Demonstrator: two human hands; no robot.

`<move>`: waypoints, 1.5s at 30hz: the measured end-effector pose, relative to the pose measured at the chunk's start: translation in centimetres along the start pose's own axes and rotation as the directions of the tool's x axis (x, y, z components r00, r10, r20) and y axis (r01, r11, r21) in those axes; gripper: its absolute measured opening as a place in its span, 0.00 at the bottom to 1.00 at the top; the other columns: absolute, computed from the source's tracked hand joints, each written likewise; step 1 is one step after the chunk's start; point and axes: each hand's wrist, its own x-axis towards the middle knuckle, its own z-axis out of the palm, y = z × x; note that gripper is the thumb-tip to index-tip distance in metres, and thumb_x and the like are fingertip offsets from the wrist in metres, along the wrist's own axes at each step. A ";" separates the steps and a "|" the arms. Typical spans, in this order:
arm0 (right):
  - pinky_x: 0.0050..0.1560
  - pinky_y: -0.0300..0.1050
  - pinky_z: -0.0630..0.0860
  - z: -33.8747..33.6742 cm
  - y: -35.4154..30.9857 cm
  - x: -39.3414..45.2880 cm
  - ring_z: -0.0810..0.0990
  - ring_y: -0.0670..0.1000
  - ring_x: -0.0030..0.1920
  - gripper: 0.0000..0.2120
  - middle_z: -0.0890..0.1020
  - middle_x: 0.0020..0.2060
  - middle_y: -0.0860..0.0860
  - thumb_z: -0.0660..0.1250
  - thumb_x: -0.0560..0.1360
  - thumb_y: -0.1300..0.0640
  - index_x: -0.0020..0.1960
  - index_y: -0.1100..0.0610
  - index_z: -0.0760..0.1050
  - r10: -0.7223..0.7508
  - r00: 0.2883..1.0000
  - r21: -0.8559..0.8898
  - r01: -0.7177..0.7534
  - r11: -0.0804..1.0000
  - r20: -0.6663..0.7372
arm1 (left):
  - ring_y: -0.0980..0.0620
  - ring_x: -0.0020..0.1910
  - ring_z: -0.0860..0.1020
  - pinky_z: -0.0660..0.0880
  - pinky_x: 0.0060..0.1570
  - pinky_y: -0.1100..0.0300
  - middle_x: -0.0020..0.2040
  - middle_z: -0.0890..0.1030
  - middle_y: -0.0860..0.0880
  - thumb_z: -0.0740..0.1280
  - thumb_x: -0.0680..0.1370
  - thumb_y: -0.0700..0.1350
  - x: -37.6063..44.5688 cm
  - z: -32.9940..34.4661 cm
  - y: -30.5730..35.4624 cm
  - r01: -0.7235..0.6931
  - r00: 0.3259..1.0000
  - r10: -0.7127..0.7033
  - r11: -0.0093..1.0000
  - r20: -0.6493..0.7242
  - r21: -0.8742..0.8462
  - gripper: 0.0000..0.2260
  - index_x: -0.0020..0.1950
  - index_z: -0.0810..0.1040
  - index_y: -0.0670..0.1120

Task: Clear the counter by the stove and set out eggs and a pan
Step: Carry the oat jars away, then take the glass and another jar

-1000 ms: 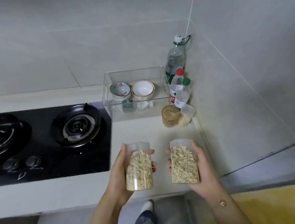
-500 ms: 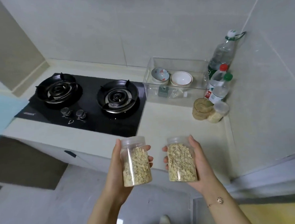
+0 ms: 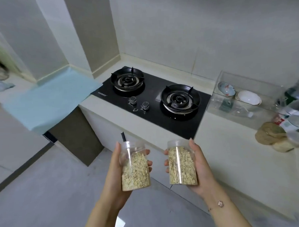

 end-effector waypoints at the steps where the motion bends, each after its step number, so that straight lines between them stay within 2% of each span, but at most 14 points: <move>1: 0.37 0.46 0.80 2.1 1.0 0.4 0.81 0.54 0.36 0.31 0.81 0.38 0.60 0.56 0.73 0.37 0.44 0.62 0.84 0.004 1.000 -0.021 -0.004 1.000 0.021 | 0.48 0.36 0.81 0.73 0.50 0.50 0.42 0.83 0.41 0.54 0.75 0.66 -0.7 -1.9 1.1 -0.007 1.000 0.006 1.000 -0.017 -0.023 0.30 0.45 0.86 0.44; 9: 0.37 0.46 0.79 14.9 8.1 2.8 0.81 0.54 0.35 0.33 0.80 0.36 0.61 0.56 0.74 0.36 0.48 0.65 0.82 0.113 0.980 -0.160 -0.087 0.983 0.165 | 0.47 0.36 0.81 0.77 0.44 0.53 0.43 0.83 0.41 0.56 0.74 0.65 -6.1 -14.1 6.8 -0.168 0.971 0.141 0.977 -0.195 -0.131 0.29 0.44 0.87 0.44; 15: 0.37 0.46 0.80 22.4 12.8 5.8 0.80 0.56 0.37 0.35 0.81 0.39 0.62 0.58 0.72 0.36 0.54 0.67 0.79 0.245 0.944 -0.262 -0.184 0.947 0.221 | 0.47 0.35 0.80 0.77 0.43 0.53 0.40 0.82 0.40 0.55 0.75 0.66 -9.1 -21.9 8.8 -0.240 0.920 0.157 0.950 -0.358 -0.201 0.31 0.43 0.86 0.42; 19: 0.37 0.47 0.80 26.4 15.3 8.9 0.81 0.55 0.37 0.34 0.81 0.41 0.62 0.58 0.72 0.36 0.53 0.67 0.80 0.348 0.902 -0.321 -0.260 0.911 0.256 | 0.46 0.34 0.80 0.78 0.40 0.55 0.37 0.81 0.39 0.56 0.73 0.68 -9.6 -26.2 9.9 -0.239 0.889 0.102 0.935 -0.447 -0.263 0.34 0.44 0.86 0.40; 25: 0.40 0.49 0.80 33.6 18.2 15.8 0.82 0.54 0.37 0.28 0.84 0.43 0.59 0.59 0.70 0.37 0.43 0.60 0.86 0.427 0.855 -0.409 -0.291 0.865 0.295 | 0.46 0.33 0.80 0.79 0.37 0.55 0.36 0.80 0.38 0.55 0.73 0.68 -7.4 -32.4 13.6 -0.281 0.838 0.066 0.903 -0.541 -0.325 0.35 0.46 0.85 0.39; 28: 0.41 0.50 0.80 37.2 18.9 20.5 0.82 0.56 0.39 0.28 0.83 0.46 0.61 0.60 0.72 0.37 0.45 0.60 0.85 0.469 0.832 -0.432 -0.322 0.843 0.296 | 0.46 0.33 0.80 0.80 0.36 0.56 0.36 0.80 0.38 0.54 0.73 0.69 -4.9 -35.3 16.9 -0.298 0.826 0.060 0.891 -0.561 -0.343 0.36 0.47 0.85 0.38; 30: 0.42 0.51 0.79 40.2 19.2 23.7 0.82 0.56 0.40 0.30 0.82 0.46 0.62 0.60 0.71 0.36 0.48 0.62 0.84 0.497 0.810 -0.445 -0.339 0.829 0.310 | 0.46 0.33 0.80 0.79 0.37 0.56 0.37 0.80 0.38 0.55 0.72 0.69 -3.2 -37.0 19.6 -0.298 0.817 0.056 0.893 -0.574 -0.337 0.36 0.48 0.85 0.38; 32: 0.43 0.50 0.78 43.4 19.5 26.5 0.81 0.56 0.38 0.31 0.82 0.43 0.62 0.60 0.71 0.36 0.48 0.63 0.84 0.546 0.772 -0.472 -0.367 0.801 0.326 | 0.46 0.33 0.80 0.80 0.37 0.56 0.37 0.80 0.37 0.55 0.71 0.69 -1.7 -38.8 22.3 -0.306 0.806 0.064 0.896 -0.588 -0.322 0.35 0.48 0.85 0.39; 34: 0.40 0.49 0.79 46.3 19.6 28.6 0.81 0.56 0.36 0.33 0.82 0.41 0.61 0.60 0.69 0.36 0.51 0.65 0.82 0.579 0.736 -0.496 -0.378 0.781 0.350 | 0.46 0.32 0.79 0.80 0.35 0.57 0.36 0.80 0.37 0.55 0.71 0.68 -0.9 -40.2 24.7 -0.347 0.793 0.091 0.880 -0.602 -0.324 0.35 0.47 0.85 0.39; 37: 0.37 0.47 0.80 51.7 20.4 31.3 0.82 0.54 0.36 0.34 0.84 0.44 0.60 0.61 0.68 0.37 0.57 0.66 0.78 0.630 0.679 -0.565 -0.371 0.737 0.376 | 0.46 0.31 0.79 0.80 0.34 0.57 0.35 0.79 0.38 0.54 0.71 0.69 -0.5 -42.9 28.1 -0.419 0.755 0.120 0.844 -0.644 -0.334 0.35 0.47 0.85 0.40; 39: 0.38 0.47 0.81 55.0 21.8 32.6 0.82 0.54 0.38 0.34 0.84 0.46 0.59 0.61 0.69 0.37 0.58 0.66 0.78 0.653 0.652 -0.612 -0.349 0.710 0.385 | 0.46 0.32 0.79 0.79 0.35 0.57 0.35 0.79 0.39 0.53 0.72 0.69 -0.8 -45.1 29.7 -0.449 0.729 0.116 0.825 -0.675 -0.344 0.36 0.47 0.85 0.40; 42: 0.39 0.48 0.80 59.6 24.6 33.8 0.82 0.55 0.38 0.32 0.83 0.45 0.61 0.61 0.69 0.36 0.53 0.64 0.81 0.710 0.593 -0.688 -0.332 0.646 0.380 | 0.47 0.32 0.79 0.79 0.36 0.57 0.36 0.80 0.39 0.53 0.73 0.70 -1.5 -48.9 31.4 -0.524 0.666 0.104 0.770 -0.738 -0.364 0.36 0.47 0.85 0.40; 45: 0.35 0.46 0.80 64.3 27.5 34.3 0.82 0.55 0.37 0.35 0.83 0.43 0.61 0.60 0.69 0.36 0.57 0.66 0.79 0.765 0.531 -0.740 -0.332 0.585 0.366 | 0.47 0.33 0.79 0.78 0.39 0.56 0.37 0.80 0.39 0.54 0.73 0.70 -2.6 -53.2 32.9 -0.592 0.601 0.104 0.724 -0.793 -0.354 0.36 0.46 0.85 0.40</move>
